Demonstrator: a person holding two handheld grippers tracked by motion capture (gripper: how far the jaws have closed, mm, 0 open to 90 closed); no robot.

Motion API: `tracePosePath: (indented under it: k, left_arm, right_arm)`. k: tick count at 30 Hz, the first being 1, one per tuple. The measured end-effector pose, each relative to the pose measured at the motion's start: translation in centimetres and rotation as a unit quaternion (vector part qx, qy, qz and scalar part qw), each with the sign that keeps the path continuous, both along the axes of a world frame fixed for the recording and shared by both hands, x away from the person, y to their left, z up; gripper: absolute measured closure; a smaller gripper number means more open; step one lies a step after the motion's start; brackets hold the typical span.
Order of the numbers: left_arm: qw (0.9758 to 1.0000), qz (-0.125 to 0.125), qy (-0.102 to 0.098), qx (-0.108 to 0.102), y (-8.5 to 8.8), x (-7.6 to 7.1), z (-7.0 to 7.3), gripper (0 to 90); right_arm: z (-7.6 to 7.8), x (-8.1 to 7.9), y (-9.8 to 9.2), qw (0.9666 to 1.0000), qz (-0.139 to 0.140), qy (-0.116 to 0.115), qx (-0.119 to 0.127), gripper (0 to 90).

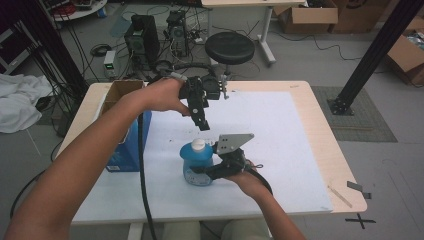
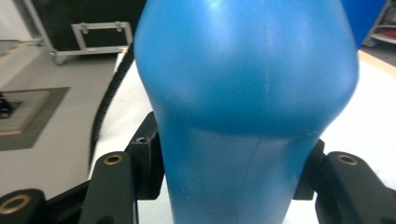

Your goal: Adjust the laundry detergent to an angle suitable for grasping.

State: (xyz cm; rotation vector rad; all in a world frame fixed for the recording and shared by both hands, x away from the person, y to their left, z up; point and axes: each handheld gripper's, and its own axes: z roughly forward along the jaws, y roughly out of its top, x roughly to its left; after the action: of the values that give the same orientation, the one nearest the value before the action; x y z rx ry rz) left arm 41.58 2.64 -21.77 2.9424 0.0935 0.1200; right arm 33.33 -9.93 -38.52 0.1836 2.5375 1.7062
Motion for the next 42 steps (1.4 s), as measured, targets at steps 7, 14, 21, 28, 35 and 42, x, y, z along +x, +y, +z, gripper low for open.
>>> tracePosePath:
  k: [7,14,21,28,35,42]
  left_arm:
    - [1.0000,0.004,0.000,-0.002,0.1,0.0,0.1,21.2]
    - [1.0000,0.004,-0.001,0.000,0.2,-0.1,0.1,21.6]
    - [1.0000,0.007,-0.003,0.002,0.2,-0.1,0.0,21.6]
    - [0.9999,0.009,-0.003,0.005,0.1,-0.1,0.0,21.6]
    - [0.9999,0.012,-0.001,0.007,0.1,0.0,-0.1,21.6]
    - [0.9999,0.012,-0.002,0.008,0.0,0.0,-0.1,21.6]
  right_arm:
    - [0.4,0.2,-1.1,0.9994,0.033,-0.008,-0.006,43.3]
    - [0.4,0.9,-2.2,0.9971,0.075,0.011,0.004,43.3]
    - [0.5,1.4,-2.5,0.9943,0.105,0.012,-0.006,43.3]
    - [0.5,1.7,-2.7,0.9923,0.122,0.004,-0.019,43.3]
    - [0.3,2.0,-2.7,0.9912,0.131,0.003,-0.016,43.3]
    - [-0.3,2.0,-2.7,0.9919,0.126,0.003,-0.018,43.3]
